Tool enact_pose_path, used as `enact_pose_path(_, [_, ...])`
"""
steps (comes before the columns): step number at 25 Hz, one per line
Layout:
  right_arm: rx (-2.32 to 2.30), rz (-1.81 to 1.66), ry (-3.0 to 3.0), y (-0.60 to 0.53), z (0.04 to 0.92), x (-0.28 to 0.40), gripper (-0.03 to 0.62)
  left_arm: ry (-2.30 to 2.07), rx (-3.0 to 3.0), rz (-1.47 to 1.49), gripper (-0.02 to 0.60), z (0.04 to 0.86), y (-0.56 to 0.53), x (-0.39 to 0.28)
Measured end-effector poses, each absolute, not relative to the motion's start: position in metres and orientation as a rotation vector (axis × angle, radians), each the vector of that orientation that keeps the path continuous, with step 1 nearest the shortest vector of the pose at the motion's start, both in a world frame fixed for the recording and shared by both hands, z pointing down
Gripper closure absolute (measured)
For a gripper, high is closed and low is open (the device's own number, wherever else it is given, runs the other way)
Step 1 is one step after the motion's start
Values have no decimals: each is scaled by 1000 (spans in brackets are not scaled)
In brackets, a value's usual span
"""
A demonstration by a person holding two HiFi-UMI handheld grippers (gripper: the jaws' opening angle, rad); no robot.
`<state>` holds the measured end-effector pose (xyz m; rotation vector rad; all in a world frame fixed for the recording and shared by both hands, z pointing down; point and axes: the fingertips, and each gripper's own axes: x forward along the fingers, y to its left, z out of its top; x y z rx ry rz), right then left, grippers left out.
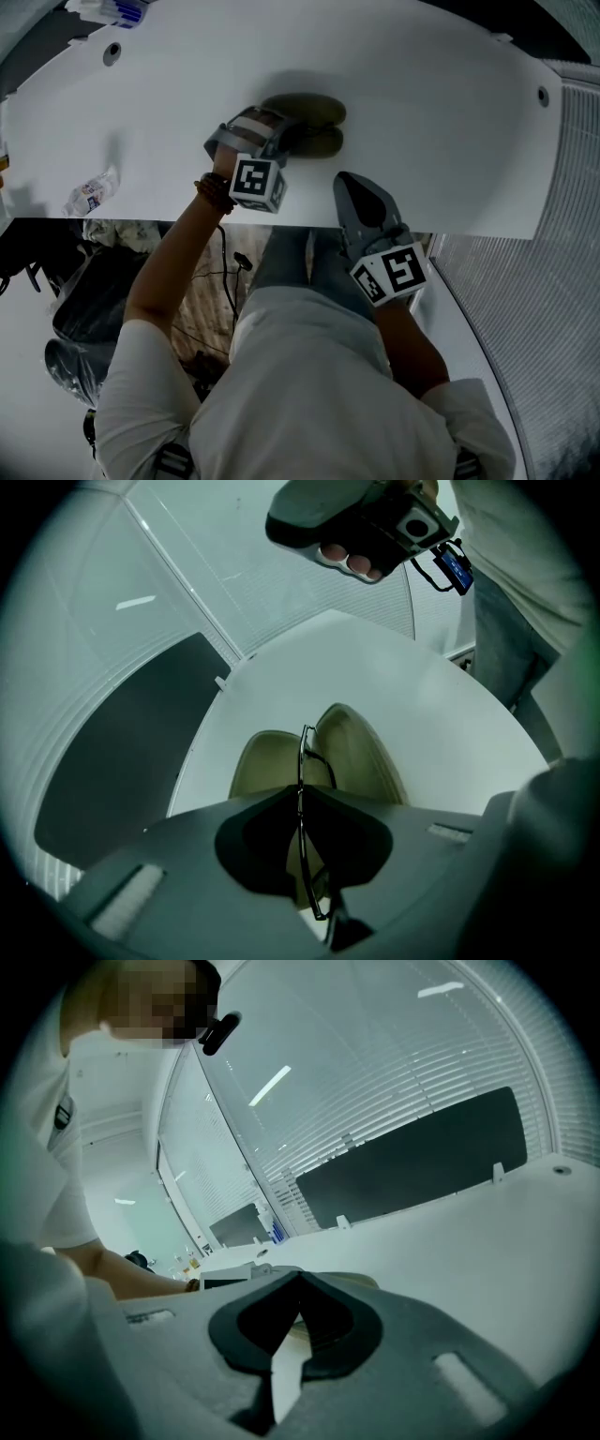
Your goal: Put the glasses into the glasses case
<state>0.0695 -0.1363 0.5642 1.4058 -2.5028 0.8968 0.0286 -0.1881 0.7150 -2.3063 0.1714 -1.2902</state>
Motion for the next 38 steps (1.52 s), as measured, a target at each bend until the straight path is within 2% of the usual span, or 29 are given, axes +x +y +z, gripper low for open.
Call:
enact_pose_path(5, [1407,903,-2499,-133,571,70,594,166,-2321,-1298,555,724,-183,31])
enact_pose_path(10, [1415,886,-2501,-130,567,72,592,189,-2368,-1306,468,720,-186,30])
enact_pose_path(20, [1443,797,-2538,-111,535,79,593,255,-2331,-1278,456,678,-184,23])
enact_pose_path(26, [1462,697,-2589,-103,493,85,593,417,-2439,-1157,470,605,-165,23])
enact_pose_path(31, [1455,601,-2652,-96,451,83,592,664,-2599,-926,499,518,-145,20])
enact_pose_path(38, [1421,444,-2764,-91,383,78,592,861,-2808,-542,508,417,-113,26])
